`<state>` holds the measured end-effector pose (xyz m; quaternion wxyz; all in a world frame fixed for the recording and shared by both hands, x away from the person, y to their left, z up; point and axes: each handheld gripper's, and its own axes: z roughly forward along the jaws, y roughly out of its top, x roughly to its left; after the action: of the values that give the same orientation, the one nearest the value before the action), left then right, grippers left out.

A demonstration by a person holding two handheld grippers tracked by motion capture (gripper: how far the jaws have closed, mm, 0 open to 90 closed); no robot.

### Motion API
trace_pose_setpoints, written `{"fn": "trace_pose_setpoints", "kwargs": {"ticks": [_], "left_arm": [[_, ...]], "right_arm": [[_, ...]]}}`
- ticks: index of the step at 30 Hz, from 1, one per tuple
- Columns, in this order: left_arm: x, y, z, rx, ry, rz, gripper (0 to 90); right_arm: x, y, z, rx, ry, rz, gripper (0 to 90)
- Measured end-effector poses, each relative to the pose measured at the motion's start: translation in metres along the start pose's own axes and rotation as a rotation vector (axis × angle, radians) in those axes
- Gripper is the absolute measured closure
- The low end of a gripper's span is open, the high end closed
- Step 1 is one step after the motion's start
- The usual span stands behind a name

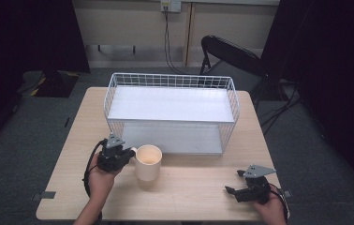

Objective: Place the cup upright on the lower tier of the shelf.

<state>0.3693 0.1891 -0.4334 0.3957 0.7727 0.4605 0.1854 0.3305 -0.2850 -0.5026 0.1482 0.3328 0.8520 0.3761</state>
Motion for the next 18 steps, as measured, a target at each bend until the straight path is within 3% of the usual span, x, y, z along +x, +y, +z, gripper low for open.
{"fn": "trace_pose_setpoints", "kwargs": {"ticks": [18], "left_arm": [[-0.015, 0.015, 0.021, -0.027, 0.064, -0.009, 84.6]], "right_arm": [[0.000, 0.000, 0.000, 0.000, 0.000, 0.000, 16.1]]}}
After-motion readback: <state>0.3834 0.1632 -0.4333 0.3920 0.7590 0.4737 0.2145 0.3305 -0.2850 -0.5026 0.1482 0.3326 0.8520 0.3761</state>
